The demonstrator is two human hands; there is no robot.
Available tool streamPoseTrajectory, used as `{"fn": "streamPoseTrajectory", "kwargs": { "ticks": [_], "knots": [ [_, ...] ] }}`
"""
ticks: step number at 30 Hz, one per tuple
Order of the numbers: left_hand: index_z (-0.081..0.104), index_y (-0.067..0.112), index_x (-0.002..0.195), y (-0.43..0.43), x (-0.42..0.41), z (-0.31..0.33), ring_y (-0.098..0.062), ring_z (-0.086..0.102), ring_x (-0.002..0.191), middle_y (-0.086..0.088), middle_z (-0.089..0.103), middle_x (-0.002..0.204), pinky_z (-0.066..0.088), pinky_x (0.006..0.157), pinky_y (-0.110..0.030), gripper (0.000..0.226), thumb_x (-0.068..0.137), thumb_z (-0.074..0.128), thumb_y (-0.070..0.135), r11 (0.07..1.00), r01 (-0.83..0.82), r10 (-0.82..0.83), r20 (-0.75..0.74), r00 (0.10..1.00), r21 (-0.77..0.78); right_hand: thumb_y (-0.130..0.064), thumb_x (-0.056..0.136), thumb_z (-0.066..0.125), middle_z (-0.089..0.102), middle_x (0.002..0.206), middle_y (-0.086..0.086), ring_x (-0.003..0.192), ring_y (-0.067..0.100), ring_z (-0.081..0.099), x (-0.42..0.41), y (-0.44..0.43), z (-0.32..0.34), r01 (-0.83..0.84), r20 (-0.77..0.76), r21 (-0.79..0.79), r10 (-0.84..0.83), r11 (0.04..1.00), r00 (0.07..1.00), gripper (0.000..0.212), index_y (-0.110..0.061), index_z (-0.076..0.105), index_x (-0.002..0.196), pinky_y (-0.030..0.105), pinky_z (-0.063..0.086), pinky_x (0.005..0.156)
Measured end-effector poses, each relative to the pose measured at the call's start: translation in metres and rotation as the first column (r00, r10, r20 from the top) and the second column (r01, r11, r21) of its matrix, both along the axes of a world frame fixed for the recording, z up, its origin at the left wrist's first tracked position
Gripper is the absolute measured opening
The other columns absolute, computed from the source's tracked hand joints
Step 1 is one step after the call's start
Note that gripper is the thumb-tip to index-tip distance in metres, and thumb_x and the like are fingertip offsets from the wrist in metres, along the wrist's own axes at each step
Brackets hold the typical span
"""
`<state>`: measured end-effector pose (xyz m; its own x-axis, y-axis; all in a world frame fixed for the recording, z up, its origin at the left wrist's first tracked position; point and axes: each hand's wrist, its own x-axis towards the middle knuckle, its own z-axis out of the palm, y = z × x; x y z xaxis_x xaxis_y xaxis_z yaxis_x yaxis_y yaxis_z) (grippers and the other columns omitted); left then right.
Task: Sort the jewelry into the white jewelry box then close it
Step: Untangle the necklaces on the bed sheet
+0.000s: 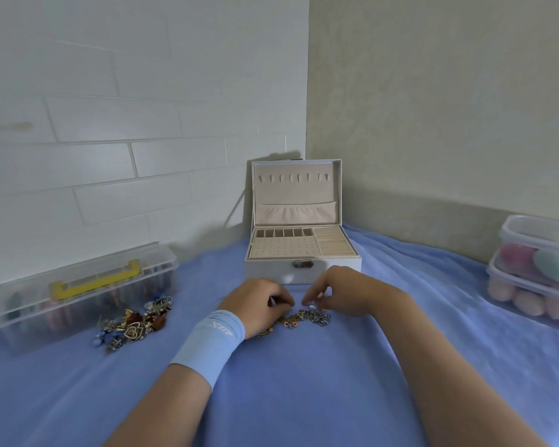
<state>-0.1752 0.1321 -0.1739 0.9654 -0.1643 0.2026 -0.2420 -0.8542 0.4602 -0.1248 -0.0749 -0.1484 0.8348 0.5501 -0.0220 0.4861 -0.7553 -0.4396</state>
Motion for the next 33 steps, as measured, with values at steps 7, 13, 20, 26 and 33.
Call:
{"fn": "streamPoseTrajectory", "kwargs": {
  "ticks": [7, 13, 20, 26, 33],
  "knots": [
    [0.073, 0.036, 0.097, -0.006, -0.001, -0.005, -0.011, 0.066, 0.057, 0.011, 0.069, 0.090, 0.052, 0.060, -0.020, 0.017, 0.094, 0.058, 0.028, 0.988, -0.034, 0.026, -0.052, 0.998, -0.152, -0.011, 0.086, 0.070, 0.071, 0.075, -0.003, 0.053, 0.008, 0.057, 0.001, -0.002, 0.003, 0.054, -0.018, 0.081, -0.053, 0.995, 0.998, 0.019, -0.028, 0.074, 0.078, 0.011, 0.042, 0.052],
    [0.068, 0.034, 0.104, -0.018, -0.002, 0.002, -0.002, 0.068, 0.092, 0.022, 0.074, 0.089, 0.060, 0.080, -0.041, 0.018, 0.097, 0.053, 0.026, 0.888, -0.039, -0.026, -0.135, 0.990, -0.459, -0.008, 0.085, 0.072, 0.076, 0.077, -0.003, 0.050, 0.012, 0.066, 0.000, -0.001, 0.008, 0.065, 0.009, 0.328, -0.072, 0.942, 0.997, 0.012, -0.018, 0.077, 0.080, 0.014, 0.042, 0.052],
    [0.070, 0.021, 0.100, -0.021, -0.001, 0.006, -0.001, 0.066, 0.069, 0.008, 0.075, 0.077, 0.042, 0.055, -0.008, 0.013, 0.088, 0.070, 0.025, 0.810, -0.085, 0.012, -0.129, 0.992, -0.581, -0.006, 0.084, 0.077, 0.075, 0.076, -0.001, 0.050, 0.014, 0.060, -0.002, 0.009, 0.008, 0.074, -0.038, 0.511, -0.063, 0.857, 0.997, 0.006, -0.011, 0.078, 0.084, 0.016, 0.045, 0.052],
    [0.071, 0.024, 0.085, -0.014, 0.007, 0.001, -0.006, 0.066, 0.067, 0.003, 0.073, 0.079, 0.050, 0.064, -0.012, 0.004, 0.085, 0.074, 0.024, 0.851, -0.161, 0.101, -0.144, 0.984, -0.499, -0.011, 0.087, 0.075, 0.072, 0.078, 0.002, 0.057, 0.016, 0.063, 0.002, 0.016, -0.003, 0.145, -0.113, 0.464, -0.104, 0.874, 0.988, 0.016, -0.015, 0.072, 0.102, 0.019, 0.046, 0.050],
    [0.067, 0.031, 0.091, 0.002, -0.002, 0.010, -0.009, 0.062, 0.088, 0.015, 0.067, 0.091, 0.047, 0.079, -0.023, 0.008, 0.086, 0.070, 0.037, 0.987, -0.133, 0.122, -0.122, 0.985, -0.086, -0.018, 0.084, 0.069, 0.074, 0.075, 0.008, 0.050, 0.006, 0.057, -0.001, 0.009, -0.002, 0.099, -0.110, 0.161, -0.082, 0.982, 0.990, 0.007, -0.015, 0.076, 0.081, 0.025, 0.055, 0.062]
  ]
}}
